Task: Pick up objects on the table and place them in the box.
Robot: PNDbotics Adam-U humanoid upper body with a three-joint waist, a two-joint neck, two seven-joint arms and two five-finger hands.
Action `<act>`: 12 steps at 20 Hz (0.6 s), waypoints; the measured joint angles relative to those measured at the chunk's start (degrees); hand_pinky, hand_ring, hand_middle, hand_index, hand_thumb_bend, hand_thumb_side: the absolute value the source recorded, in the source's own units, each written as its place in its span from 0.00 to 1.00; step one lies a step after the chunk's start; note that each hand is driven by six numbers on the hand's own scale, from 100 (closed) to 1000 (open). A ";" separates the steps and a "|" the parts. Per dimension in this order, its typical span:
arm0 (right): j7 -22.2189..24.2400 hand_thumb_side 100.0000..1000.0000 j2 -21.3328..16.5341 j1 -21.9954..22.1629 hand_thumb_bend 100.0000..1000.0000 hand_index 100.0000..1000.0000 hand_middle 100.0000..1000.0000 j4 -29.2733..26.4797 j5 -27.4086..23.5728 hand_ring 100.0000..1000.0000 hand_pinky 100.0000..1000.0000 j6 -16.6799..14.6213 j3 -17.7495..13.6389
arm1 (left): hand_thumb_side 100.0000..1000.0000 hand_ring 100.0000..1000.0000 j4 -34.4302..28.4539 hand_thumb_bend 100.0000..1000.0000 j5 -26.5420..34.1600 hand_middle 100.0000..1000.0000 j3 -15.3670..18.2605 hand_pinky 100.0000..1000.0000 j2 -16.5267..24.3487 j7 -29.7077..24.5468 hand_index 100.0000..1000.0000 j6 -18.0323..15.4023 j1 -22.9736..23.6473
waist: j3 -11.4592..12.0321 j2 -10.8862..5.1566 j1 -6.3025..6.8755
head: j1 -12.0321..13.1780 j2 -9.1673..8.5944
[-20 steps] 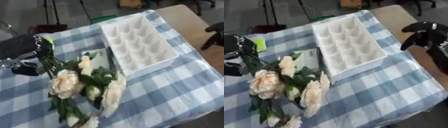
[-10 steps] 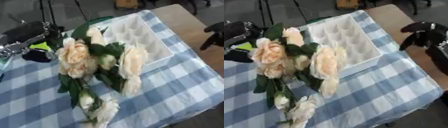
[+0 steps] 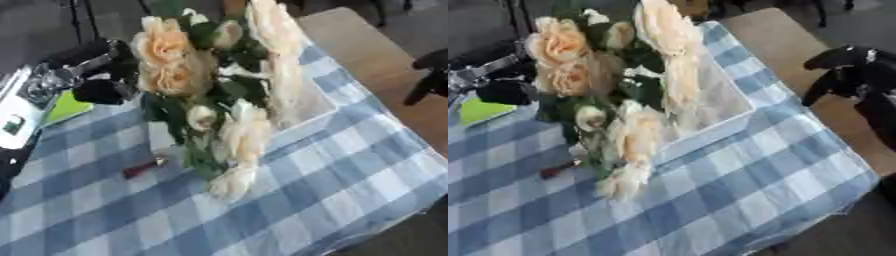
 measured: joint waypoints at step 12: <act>0.92 0.75 1.02 -1.48 0.00 0.75 0.71 -0.01 -0.62 0.53 0.53 1.30 0.60 | 0.49 0.22 5.74 0.10 -10.90 0.30 -0.30 0.35 -1.87 12.14 0.61 3.04 -2.61 | -3.73 0.17 1.43 | 2.32 -1.15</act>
